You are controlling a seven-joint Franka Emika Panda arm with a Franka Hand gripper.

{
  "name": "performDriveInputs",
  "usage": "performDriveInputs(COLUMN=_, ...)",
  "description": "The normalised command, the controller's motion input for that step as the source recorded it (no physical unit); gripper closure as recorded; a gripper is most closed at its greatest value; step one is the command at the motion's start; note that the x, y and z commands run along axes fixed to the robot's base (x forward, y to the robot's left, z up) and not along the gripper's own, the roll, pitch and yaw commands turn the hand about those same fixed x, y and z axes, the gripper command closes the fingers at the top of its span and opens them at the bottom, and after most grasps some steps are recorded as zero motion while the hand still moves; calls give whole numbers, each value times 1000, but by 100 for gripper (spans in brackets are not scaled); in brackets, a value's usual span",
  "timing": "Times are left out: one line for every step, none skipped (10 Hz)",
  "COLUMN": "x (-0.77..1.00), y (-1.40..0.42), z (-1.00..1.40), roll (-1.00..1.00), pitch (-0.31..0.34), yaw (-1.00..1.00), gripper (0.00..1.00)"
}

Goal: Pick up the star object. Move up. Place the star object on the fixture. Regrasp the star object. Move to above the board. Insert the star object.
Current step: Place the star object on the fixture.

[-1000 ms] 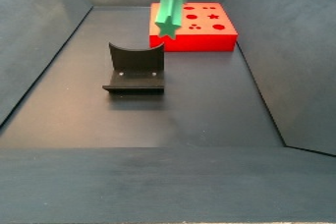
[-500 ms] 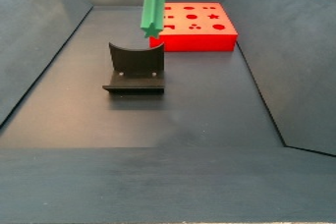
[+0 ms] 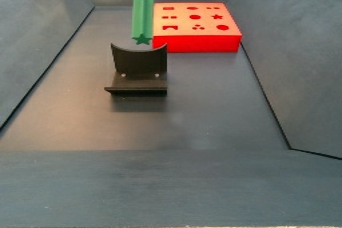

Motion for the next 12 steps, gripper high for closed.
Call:
performDriveInputs(x=186, y=40, z=-20, roll=-1000, pitch=199, yaw=-108, gripper=100)
performDriveInputs(x=81, y=43, z=-21, roll=-1000, pitch=204, yaw=-148, gripper=100)
performDriveInputs(x=41, y=43, z=-15, roll=-1000, pitch=187, yaw=-205, gripper=100)
performDriveInputs(x=51, y=41, z=-17, roll=-934, pitch=162, yaw=-242, gripper=100)
performDriveInputs(x=64, y=40, z=-22, roll=-811, pitch=137, yaw=-246, gripper=100)
performDriveInputs(x=86, y=46, z=-22, roll=-564, pitch=87, yaw=-241, gripper=100)
performDriveInputs(x=86, y=49, z=-22, roll=-387, pitch=48, yaw=-231, gripper=100)
performDriveInputs(x=74, y=31, z=-9, roll=-216, pitch=-4, yaw=-206, gripper=100)
performDriveInputs(x=88, y=125, z=-1000, roll=-145, pitch=-2, yaw=-123, gripper=100)
performDriveInputs(x=96, y=125, z=-1000, roll=-139, pitch=-22, yaw=-108, gripper=100)
performDriveInputs(x=110, y=118, z=-1000, roll=-132, pitch=-33, yaw=-94, gripper=100)
performDriveInputs(x=117, y=104, z=-1000, roll=-111, pitch=-48, yaw=-74, gripper=100)
